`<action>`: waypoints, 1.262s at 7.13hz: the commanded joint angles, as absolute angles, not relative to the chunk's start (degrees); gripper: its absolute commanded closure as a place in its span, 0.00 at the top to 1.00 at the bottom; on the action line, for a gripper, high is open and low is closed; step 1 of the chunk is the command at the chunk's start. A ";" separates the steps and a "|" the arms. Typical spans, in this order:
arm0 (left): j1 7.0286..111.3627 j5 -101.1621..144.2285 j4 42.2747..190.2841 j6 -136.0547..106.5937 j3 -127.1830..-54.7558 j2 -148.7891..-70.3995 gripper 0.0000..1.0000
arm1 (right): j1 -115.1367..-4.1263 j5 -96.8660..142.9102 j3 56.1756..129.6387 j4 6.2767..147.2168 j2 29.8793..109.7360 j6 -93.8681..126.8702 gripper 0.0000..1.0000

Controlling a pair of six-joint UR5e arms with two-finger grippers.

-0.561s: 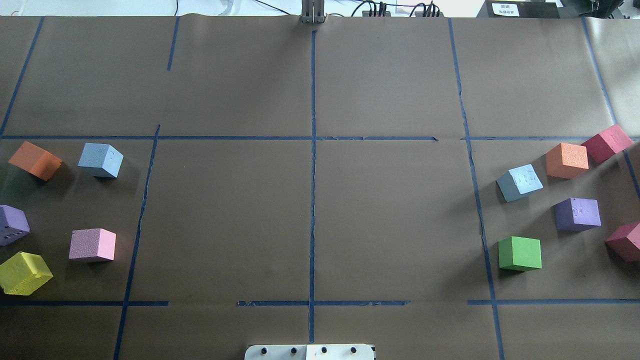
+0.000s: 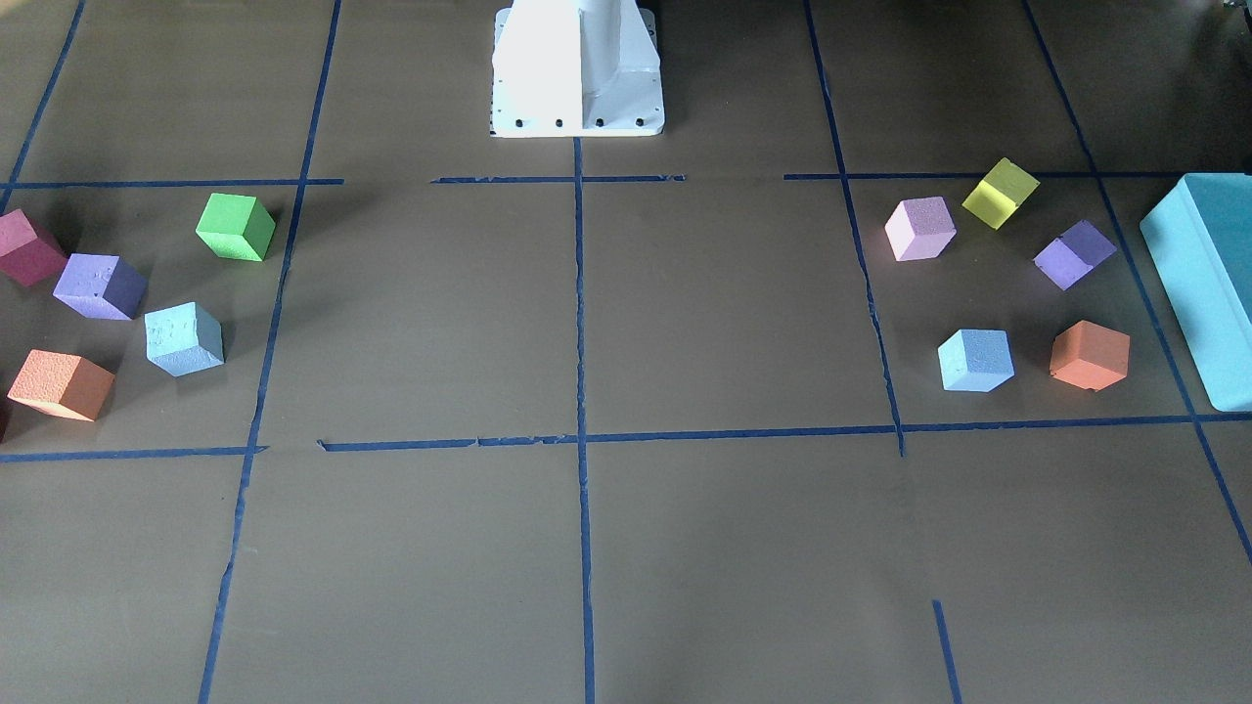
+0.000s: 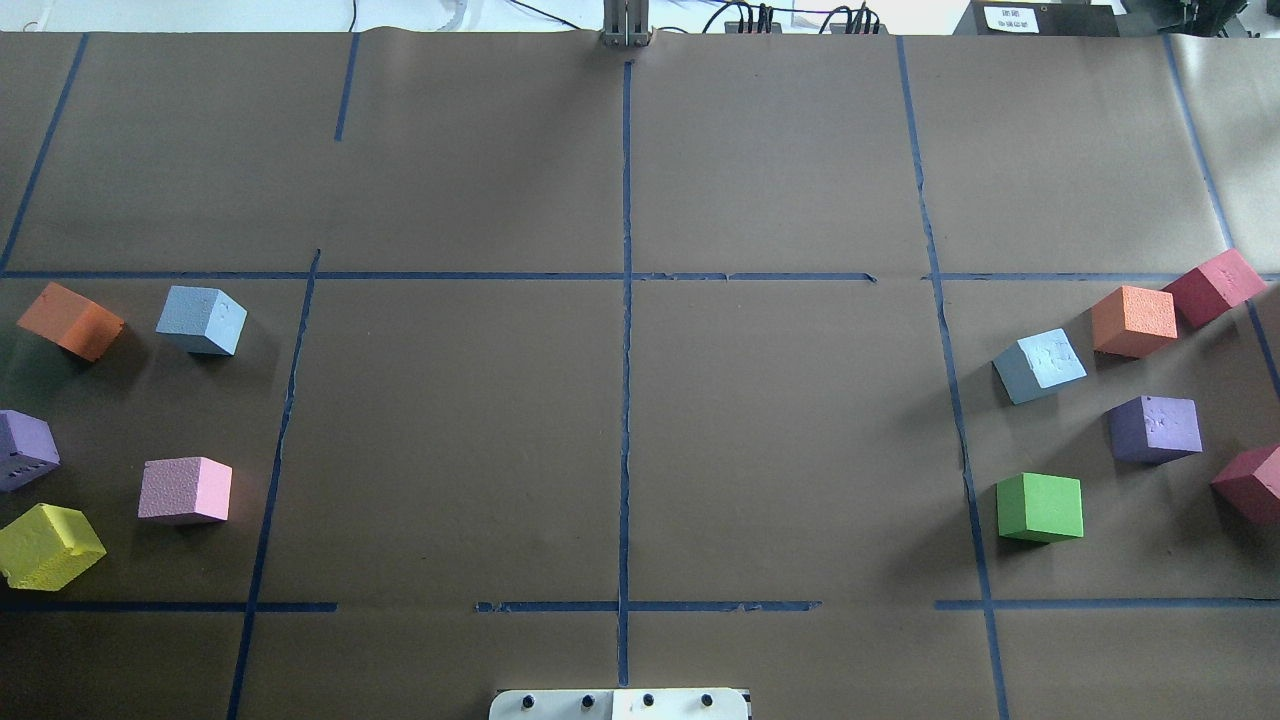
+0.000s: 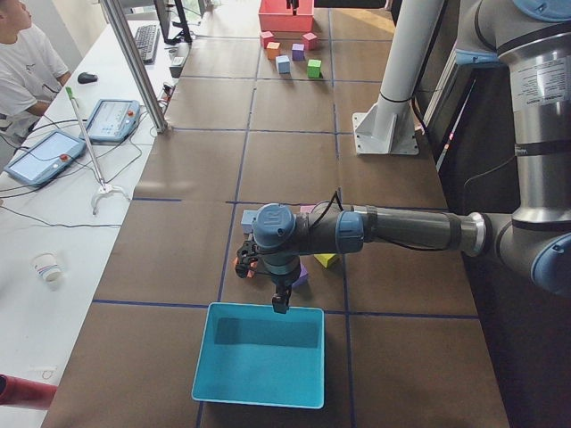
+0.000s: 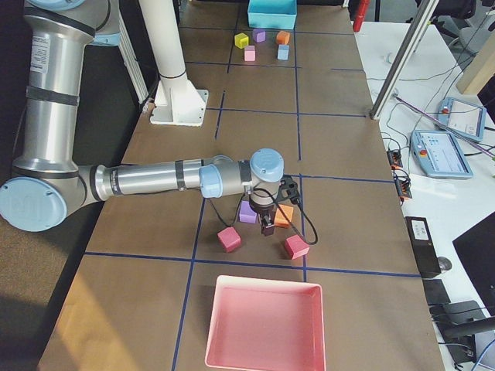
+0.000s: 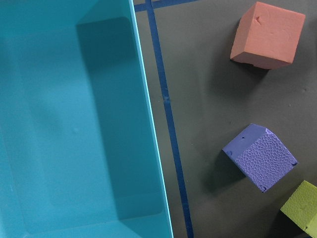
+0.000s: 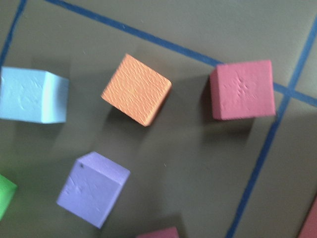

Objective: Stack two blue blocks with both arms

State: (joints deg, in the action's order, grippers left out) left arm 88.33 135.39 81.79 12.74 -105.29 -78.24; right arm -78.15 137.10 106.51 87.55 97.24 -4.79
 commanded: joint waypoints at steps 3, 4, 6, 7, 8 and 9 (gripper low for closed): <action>88.33 135.44 81.83 12.74 -105.73 -78.22 1.00 | -58.58 127.75 105.56 76.01 86.04 32.06 0.99; 88.33 135.44 81.83 12.74 -105.73 -78.22 1.00 | -55.06 123.88 104.77 70.20 86.92 37.30 0.99; 88.33 135.44 81.91 12.74 -105.73 -78.31 1.00 | -53.53 123.49 98.91 62.88 87.54 37.53 0.99; 88.33 135.44 81.91 12.74 -105.73 -78.31 1.00 | -52.83 123.40 97.75 62.06 87.54 37.53 0.99; 88.33 135.44 81.91 12.74 -105.73 -78.31 1.00 | -51.95 122.96 97.65 62.05 87.54 37.53 0.99; 88.33 135.44 81.91 12.74 -105.73 -78.31 1.00 | -50.64 121.74 96.95 61.96 87.54 37.53 0.99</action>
State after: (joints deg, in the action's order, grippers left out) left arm 88.33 135.44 81.91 12.74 -105.73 -78.31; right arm -52.06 122.84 97.80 62.36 87.52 37.49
